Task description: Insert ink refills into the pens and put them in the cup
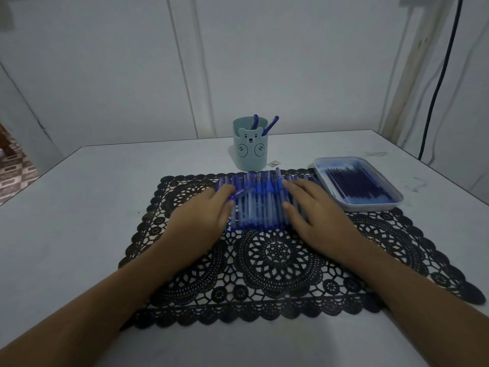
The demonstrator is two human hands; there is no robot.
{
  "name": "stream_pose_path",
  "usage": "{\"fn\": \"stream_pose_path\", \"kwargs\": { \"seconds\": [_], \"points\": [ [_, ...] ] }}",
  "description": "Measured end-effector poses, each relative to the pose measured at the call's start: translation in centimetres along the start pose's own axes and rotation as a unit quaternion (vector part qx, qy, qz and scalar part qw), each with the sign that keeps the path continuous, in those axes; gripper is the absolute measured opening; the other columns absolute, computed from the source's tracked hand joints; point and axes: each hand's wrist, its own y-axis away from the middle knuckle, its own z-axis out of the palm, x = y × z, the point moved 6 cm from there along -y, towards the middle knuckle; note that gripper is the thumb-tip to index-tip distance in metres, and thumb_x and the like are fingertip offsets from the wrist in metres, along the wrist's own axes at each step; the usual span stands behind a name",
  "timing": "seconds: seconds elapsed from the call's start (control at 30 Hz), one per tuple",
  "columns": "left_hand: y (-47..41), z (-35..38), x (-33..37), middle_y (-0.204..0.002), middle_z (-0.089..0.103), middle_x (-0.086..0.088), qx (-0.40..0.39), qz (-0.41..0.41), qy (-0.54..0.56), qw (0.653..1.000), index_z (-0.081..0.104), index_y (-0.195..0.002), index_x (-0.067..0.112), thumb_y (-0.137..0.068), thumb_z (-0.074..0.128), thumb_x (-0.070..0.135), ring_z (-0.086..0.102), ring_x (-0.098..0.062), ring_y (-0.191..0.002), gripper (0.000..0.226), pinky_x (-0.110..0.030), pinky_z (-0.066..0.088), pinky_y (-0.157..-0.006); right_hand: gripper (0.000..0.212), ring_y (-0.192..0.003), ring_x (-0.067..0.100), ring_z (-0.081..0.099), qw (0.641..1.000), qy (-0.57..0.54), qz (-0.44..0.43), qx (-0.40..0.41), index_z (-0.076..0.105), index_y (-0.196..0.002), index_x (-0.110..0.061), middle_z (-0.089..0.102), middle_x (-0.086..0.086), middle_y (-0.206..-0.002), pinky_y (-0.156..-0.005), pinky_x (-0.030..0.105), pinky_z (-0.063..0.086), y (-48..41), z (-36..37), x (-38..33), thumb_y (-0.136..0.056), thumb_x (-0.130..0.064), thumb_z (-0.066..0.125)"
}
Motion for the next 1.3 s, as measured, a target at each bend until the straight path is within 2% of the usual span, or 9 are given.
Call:
{"fn": "stream_pose_path", "kwargs": {
  "seconds": [0.13, 0.4, 0.5, 0.63, 0.87, 1.0, 1.07, 1.2, 1.3],
  "points": [
    [1.4, 0.5, 2.8, -0.071, 0.061, -0.006, 0.058, 0.149, -0.047, 0.986, 0.064, -0.085, 0.003, -0.09, 0.043, 0.022, 0.056, -0.014, -0.056, 0.029, -0.02, 0.051, -0.05, 0.055, -0.112, 0.022, 0.052, 0.995, 0.03, -0.096, -0.009, 0.049, -0.129, -0.008, 0.056, 0.009, -0.122, -0.094, 0.037, 0.045, 0.7, -0.3, -2.4, -0.089, -0.043, 0.038],
    [2.2, 0.8, 4.3, -0.074, 0.055, 0.0, 0.034, 0.181, 0.005, 0.983, 0.061, -0.092, 0.009, -0.092, 0.035, 0.031, 0.048, -0.012, -0.062, 0.034, -0.03, 0.036, -0.067, 0.014, -0.063, 0.02, 0.056, 0.978, 0.089, -0.186, -0.035, 0.062, -0.093, -0.009, 0.061, 0.004, -0.076, -0.052, 0.035, 0.051, 1.2, 0.7, -4.5, -0.082, -0.016, 0.057],
    [2.1, 0.6, 4.1, -0.073, 0.056, 0.002, 0.028, 0.162, 0.009, 0.986, 0.061, -0.094, 0.012, -0.097, 0.025, 0.037, 0.048, -0.01, -0.061, 0.044, -0.027, 0.036, -0.066, 0.027, -0.052, 0.017, 0.053, 0.981, 0.078, -0.173, -0.049, 0.061, -0.087, -0.01, 0.058, 0.002, -0.067, -0.041, 0.03, 0.048, 1.5, 0.9, -4.4, -0.066, -0.003, 0.077],
    [2.2, 0.5, 4.3, -0.074, 0.058, 0.001, 0.034, 0.18, -0.008, 0.983, 0.062, -0.094, 0.01, -0.095, 0.032, 0.033, 0.049, -0.012, -0.062, 0.037, -0.025, 0.034, -0.064, 0.008, -0.035, 0.014, 0.043, 0.977, 0.076, -0.192, -0.058, 0.051, -0.081, -0.015, 0.051, -0.005, -0.052, -0.03, 0.028, 0.04, 1.5, 0.3, -4.9, -0.085, -0.021, 0.049],
    [2.3, 0.6, 4.0, -0.079, 0.06, 0.0, 0.027, 0.192, 0.013, 0.981, 0.059, -0.099, 0.012, -0.096, 0.031, 0.032, 0.052, -0.012, -0.067, 0.034, -0.028, 0.039, -0.067, 0.032, -0.033, 0.01, 0.042, 0.977, 0.055, -0.195, -0.063, 0.065, -0.092, -0.02, 0.052, -0.007, -0.046, -0.032, 0.021, 0.036, 1.6, -0.5, -4.3, -0.091, -0.04, 0.04],
    [2.1, 0.4, 3.9, -0.075, 0.058, 0.001, 0.014, 0.163, 0.024, 0.986, 0.063, -0.095, 0.009, -0.092, 0.036, 0.031, 0.05, -0.011, -0.064, 0.034, -0.022, 0.037, -0.064, 0.045, -0.04, 0.005, 0.042, 0.987, 0.07, -0.11, -0.09, 0.055, -0.096, -0.025, 0.047, -0.009, -0.049, -0.038, 0.019, 0.032, 1.1, -0.9, -3.7, -0.087, -0.061, 0.029],
    [1.8, 0.2, 3.4, -0.071, 0.056, 0.005, 0.014, 0.126, 0.034, 0.991, 0.064, -0.091, 0.01, -0.09, 0.038, 0.03, 0.048, -0.009, -0.06, 0.033, -0.015, 0.035, -0.057, 0.034, -0.052, 0.005, 0.047, 0.99, 0.048, -0.045, -0.124, 0.042, -0.099, -0.026, 0.05, -0.008, -0.061, -0.044, 0.017, 0.032, 1.3, -1.2, -2.8, -0.091, -0.054, 0.024],
    [1.3, 0.1, 1.8, -0.074, 0.045, 0.013, 0.024, 0.059, 0.06, 0.996, 0.063, -0.094, 0.01, -0.091, 0.034, 0.034, 0.044, -0.005, -0.063, 0.038, -0.005, 0.028, -0.058, 0.024, -0.082, 0.013, 0.051, 0.994, 0.007, 0.008, -0.109, 0.049, -0.109, -0.012, 0.046, -0.001, -0.101, -0.073, 0.02, 0.037, 1.3, -1.9, -1.1, -0.097, -0.024, 0.032],
    [1.4, 0.3, 1.9, -0.074, 0.046, 0.012, 0.022, 0.065, 0.058, 0.996, 0.062, -0.094, 0.011, -0.091, 0.035, 0.033, 0.044, -0.006, -0.062, 0.035, -0.004, 0.027, -0.058, 0.026, -0.087, 0.008, 0.048, 0.991, 0.009, -0.015, -0.136, 0.052, -0.118, -0.018, 0.039, -0.008, -0.1, -0.072, 0.011, 0.034, 1.4, -1.2, -1.7, -0.094, -0.023, 0.044]
  ]
}}
